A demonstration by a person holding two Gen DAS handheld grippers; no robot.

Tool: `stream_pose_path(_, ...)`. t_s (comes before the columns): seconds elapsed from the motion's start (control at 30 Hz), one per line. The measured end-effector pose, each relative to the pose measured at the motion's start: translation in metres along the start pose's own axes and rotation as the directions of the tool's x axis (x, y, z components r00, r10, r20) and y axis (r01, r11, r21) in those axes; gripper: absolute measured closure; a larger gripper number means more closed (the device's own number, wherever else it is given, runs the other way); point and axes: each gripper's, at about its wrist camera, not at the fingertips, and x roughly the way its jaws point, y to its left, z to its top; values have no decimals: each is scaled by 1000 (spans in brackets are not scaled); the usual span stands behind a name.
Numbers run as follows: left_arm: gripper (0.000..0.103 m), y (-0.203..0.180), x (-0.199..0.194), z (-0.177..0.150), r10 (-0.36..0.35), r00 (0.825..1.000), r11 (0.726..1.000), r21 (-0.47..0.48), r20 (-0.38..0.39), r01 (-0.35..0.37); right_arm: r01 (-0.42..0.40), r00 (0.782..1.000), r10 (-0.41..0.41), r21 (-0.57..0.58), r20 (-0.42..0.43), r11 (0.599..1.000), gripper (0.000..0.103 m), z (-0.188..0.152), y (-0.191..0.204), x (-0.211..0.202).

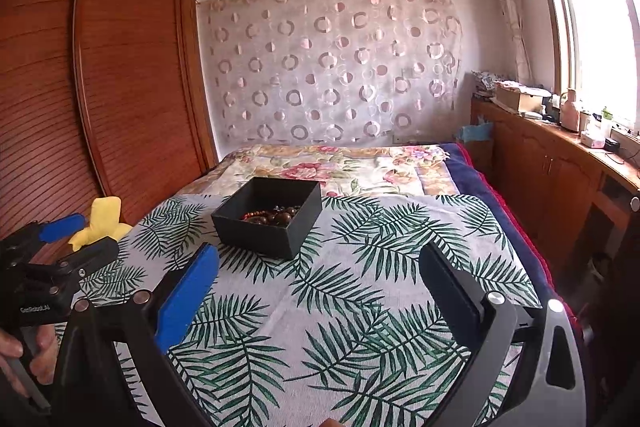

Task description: Organize jewelry

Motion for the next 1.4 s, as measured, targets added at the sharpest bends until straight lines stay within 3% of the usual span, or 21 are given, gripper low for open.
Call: stream_pose_path(1.4,8,11,-2,3,18,1000,999,-39,16,-18,13,1000,-13,-5,11,1000,2,-8,2,-3)
